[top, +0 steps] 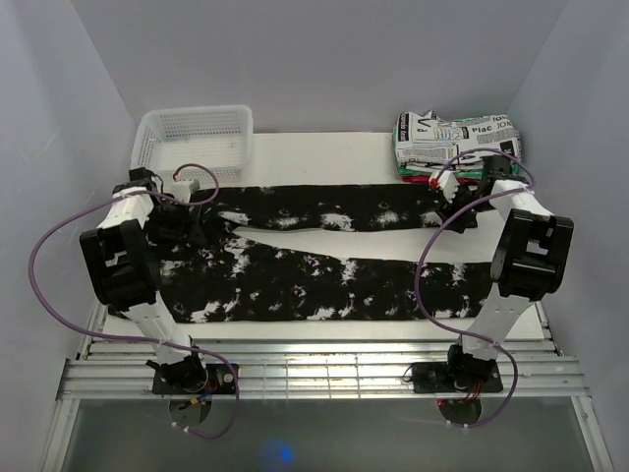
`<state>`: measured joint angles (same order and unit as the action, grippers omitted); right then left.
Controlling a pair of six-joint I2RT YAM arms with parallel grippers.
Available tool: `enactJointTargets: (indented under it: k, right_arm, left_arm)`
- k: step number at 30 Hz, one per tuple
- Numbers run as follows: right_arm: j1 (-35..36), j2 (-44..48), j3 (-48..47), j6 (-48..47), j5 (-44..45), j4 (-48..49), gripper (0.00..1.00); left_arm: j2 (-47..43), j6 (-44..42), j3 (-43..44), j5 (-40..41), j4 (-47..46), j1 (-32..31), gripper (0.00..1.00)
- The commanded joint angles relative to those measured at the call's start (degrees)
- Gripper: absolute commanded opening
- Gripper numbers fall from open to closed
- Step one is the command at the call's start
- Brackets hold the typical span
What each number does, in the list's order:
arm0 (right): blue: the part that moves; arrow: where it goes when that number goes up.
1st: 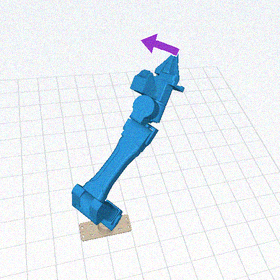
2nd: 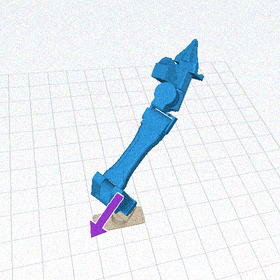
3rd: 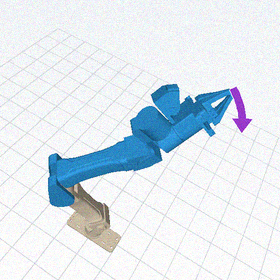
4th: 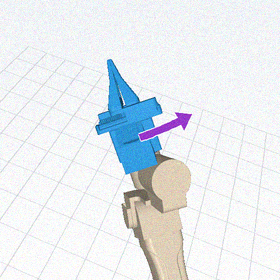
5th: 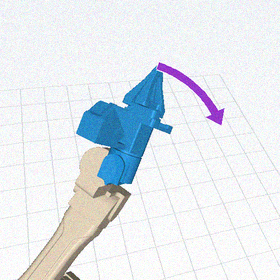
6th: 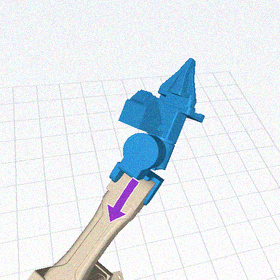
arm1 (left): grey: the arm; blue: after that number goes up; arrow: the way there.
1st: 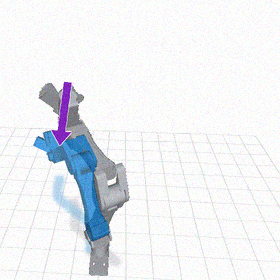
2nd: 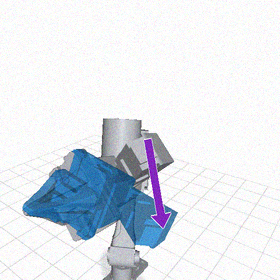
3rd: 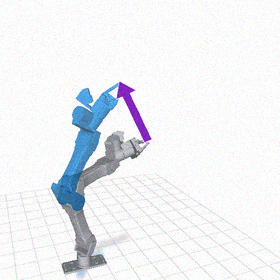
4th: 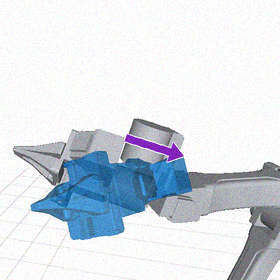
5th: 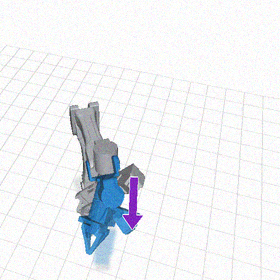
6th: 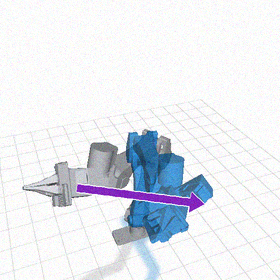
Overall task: Fold and stack the trousers
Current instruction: Flatten the trousers out
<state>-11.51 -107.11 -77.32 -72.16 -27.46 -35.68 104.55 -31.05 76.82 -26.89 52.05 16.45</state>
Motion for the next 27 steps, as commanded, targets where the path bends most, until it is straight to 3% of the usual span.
enactJointTargets:
  k: [1, 3, 7, 8, 10, 11, 12, 22, 27]
  right_arm:
    - [2.27, -1.69, 1.12, -3.78, 2.58, 6.14, 0.69]
    - [3.15, -2.92, 2.51, -3.6, 5.04, 10.88, 0.69]
    - [3.69, -4.77, 4.89, -5.97, 9.17, 15.29, 0.58]
    - [3.69, -5.12, 5.25, -6.67, 10.92, 15.64, 0.45]
    - [3.51, -6.35, 5.86, -7.99, 13.3, 15.91, 0.3]
    - [3.34, -6.79, 5.95, -8.17, 15.92, 15.91, 0.14]
    - [3.07, -7.06, 6.13, -8.52, 16.99, 15.91, 0.08]
    - [-3.78, -5.22, 6.83, -10.11, 20.17, 15.29, 0.08]
    - [-4.05, -1.98, 7.87, -9.93, 19.38, 11.69, 0.08]
  left_arm:
    - [-0.32, 5.82, 0.97, -2.64, -2.82, 0.43, 0.81]
    - [0.04, 6.88, -0.52, -1.07, -3.8, 0.43, 0.81]
    - [1.44, 7.32, -2.89, 2.72, -5.29, 0.6, 0.81]
    - [1.7, 7.32, -3.34, 3.33, -5.56, 0.52, 0.81]
    - [1.88, 7.32, -4.48, 5.35, -6.43, 0.52, 0.81]
    - [2.4, 7.23, -4.74, 6.14, -6.52, 0.6, 0.81]
    - [2.67, 7.23, -5.01, 6.94, -6.79, 0.69, 0.81]
    - [1.97, 3.1, -9.84, 12.13, -8.2, 0.87, 0.81]
    - [-0.31, -5.5, -10.55, 5.12, -3.46, 0.87, 0.78]
